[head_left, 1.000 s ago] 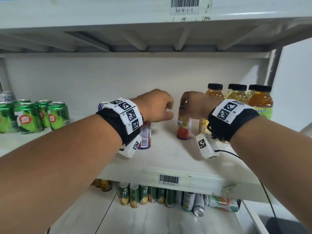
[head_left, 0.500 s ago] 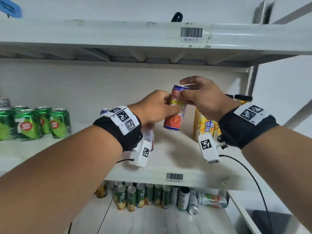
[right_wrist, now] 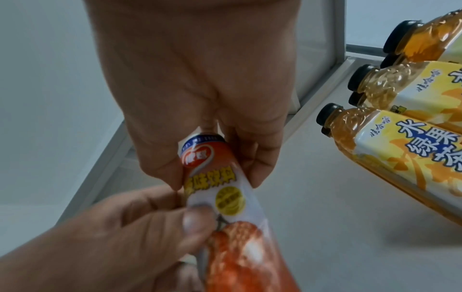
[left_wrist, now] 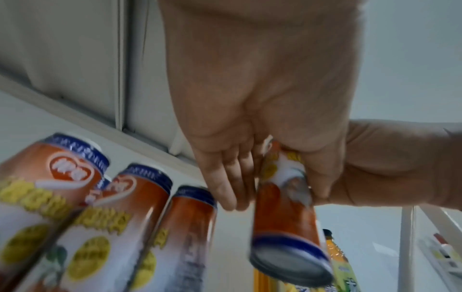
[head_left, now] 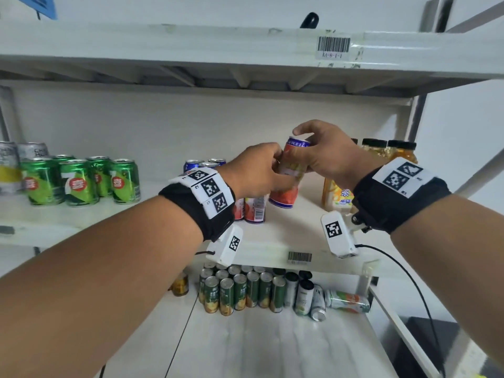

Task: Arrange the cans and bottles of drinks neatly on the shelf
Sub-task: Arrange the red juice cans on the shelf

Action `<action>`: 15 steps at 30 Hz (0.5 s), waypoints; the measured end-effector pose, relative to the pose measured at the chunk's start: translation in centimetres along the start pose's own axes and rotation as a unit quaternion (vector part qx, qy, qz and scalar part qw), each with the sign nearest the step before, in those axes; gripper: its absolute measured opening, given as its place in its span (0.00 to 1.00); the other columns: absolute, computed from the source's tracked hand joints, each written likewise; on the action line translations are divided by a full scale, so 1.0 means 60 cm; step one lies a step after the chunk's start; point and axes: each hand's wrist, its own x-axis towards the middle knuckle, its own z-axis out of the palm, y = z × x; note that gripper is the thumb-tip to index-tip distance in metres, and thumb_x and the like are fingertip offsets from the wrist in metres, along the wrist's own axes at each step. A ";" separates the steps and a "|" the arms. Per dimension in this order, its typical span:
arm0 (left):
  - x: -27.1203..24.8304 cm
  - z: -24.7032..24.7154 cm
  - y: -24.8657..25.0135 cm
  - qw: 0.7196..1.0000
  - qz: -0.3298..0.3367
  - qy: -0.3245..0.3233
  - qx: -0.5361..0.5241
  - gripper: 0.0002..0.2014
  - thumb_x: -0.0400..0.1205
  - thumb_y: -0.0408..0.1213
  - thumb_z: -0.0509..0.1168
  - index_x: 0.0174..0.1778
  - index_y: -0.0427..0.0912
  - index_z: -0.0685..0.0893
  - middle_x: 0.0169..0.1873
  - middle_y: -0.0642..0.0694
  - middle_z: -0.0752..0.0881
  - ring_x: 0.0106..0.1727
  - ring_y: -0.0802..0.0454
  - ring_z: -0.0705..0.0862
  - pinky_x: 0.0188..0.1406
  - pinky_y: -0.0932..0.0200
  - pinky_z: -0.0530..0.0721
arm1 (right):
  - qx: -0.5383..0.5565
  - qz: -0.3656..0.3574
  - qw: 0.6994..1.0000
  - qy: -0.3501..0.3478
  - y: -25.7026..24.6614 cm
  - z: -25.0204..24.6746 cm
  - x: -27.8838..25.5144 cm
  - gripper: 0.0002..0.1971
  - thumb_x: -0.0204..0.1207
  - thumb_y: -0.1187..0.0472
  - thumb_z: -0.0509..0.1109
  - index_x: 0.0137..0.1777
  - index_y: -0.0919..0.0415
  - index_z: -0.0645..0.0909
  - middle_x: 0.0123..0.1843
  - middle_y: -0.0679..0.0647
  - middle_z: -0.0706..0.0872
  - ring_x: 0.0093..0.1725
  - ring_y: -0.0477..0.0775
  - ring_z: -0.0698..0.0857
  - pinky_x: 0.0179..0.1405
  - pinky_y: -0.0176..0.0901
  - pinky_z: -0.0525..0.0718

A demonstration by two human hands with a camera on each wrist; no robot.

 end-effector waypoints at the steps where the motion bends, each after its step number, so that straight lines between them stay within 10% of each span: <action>1: 0.000 -0.008 -0.001 0.999 0.004 -0.023 0.041 0.23 0.77 0.54 0.82 0.63 0.49 0.85 0.53 0.53 0.91 0.53 0.54 0.91 0.60 0.47 0.92 | -0.026 -0.006 1.000 -0.006 0.001 -0.004 0.007 0.24 0.75 0.58 0.83 0.69 0.54 0.81 0.55 0.57 0.90 0.51 0.61 0.93 0.46 0.55 0.95; 5: 0.013 -0.034 -0.007 0.983 0.019 -0.024 0.183 0.21 0.80 0.54 0.78 0.66 0.49 0.88 0.56 0.55 0.88 0.56 0.54 0.87 0.60 0.50 0.90 | -0.119 -0.021 0.992 -0.031 0.019 -0.016 0.044 0.19 0.75 0.59 0.81 0.65 0.49 0.84 0.53 0.50 0.89 0.48 0.51 0.90 0.34 0.39 0.85; 10: 0.042 -0.050 -0.024 0.971 -0.012 -0.013 0.238 0.21 0.81 0.50 0.77 0.69 0.49 0.88 0.61 0.54 0.87 0.58 0.54 0.85 0.49 0.63 0.79 | -0.188 -0.041 0.978 -0.079 0.058 -0.004 0.106 0.18 0.75 0.58 0.81 0.64 0.51 0.86 0.62 0.56 0.88 0.58 0.60 0.88 0.59 0.55 0.90; 15: 0.067 -0.045 -0.036 0.957 -0.050 -0.048 0.282 0.30 0.80 0.54 0.78 0.78 0.51 0.83 0.70 0.53 0.85 0.61 0.54 0.83 0.60 0.56 0.83 | -0.214 -0.071 0.965 -0.136 0.098 0.022 0.162 0.18 0.75 0.58 0.80 0.65 0.50 0.87 0.63 0.51 0.86 0.59 0.57 0.86 0.56 0.45 0.85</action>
